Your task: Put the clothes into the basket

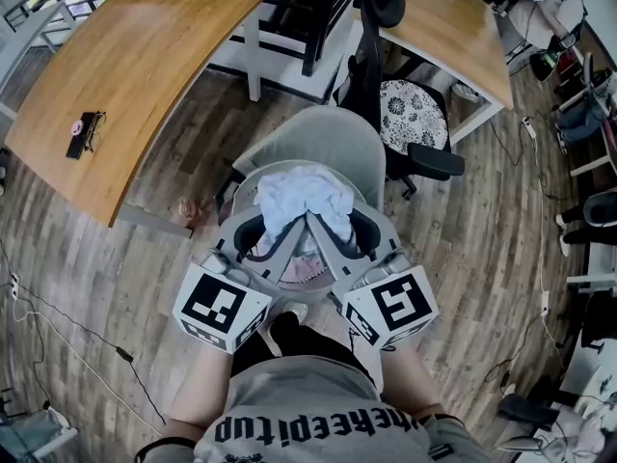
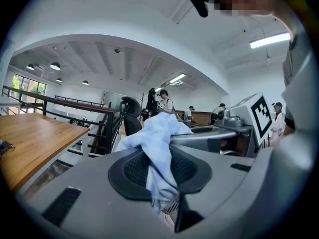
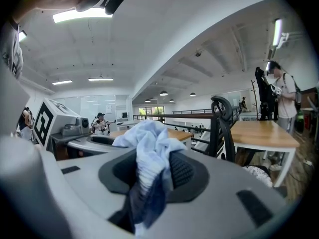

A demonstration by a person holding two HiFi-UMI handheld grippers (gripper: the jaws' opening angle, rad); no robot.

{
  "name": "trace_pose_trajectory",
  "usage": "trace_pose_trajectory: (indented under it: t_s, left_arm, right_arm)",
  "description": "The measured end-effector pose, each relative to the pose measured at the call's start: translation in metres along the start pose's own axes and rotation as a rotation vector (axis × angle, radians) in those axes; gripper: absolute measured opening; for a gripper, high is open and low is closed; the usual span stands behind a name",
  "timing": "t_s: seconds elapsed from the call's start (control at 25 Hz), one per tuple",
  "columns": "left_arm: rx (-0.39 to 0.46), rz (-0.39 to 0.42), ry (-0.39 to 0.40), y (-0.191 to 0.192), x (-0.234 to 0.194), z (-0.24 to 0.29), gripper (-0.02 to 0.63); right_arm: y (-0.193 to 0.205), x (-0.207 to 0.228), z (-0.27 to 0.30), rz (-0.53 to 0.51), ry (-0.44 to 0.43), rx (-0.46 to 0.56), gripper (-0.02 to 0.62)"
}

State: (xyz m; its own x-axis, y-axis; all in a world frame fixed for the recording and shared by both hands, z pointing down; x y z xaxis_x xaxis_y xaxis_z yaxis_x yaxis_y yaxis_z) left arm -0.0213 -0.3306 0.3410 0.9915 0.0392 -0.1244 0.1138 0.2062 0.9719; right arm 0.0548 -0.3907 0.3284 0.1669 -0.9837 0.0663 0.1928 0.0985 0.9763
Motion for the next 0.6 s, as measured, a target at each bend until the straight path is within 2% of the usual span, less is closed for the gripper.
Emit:
trace_pose_trajectory:
  t_s: [0.6]
  left_arm:
    - [-0.095, -0.066, -0.032, 0.039, -0.007, 0.019, 0.097]
  right_arm:
    - [0.042, 0.016, 0.015, 0.076, -0.039, -0.08, 0.14]
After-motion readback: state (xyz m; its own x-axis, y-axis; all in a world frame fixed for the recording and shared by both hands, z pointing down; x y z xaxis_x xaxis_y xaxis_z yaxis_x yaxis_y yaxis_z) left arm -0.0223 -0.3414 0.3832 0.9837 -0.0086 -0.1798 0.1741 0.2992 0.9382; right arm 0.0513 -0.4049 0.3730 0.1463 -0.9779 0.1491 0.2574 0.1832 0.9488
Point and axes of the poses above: the fingertips, and each gripper's own axes: z forward along the fingers, x to its right, y out of its underside, the point moved 5 cm from there along -z, backward along the fingers, and after that the axes turned 5 degrees about -y, right-handed, at the moved point
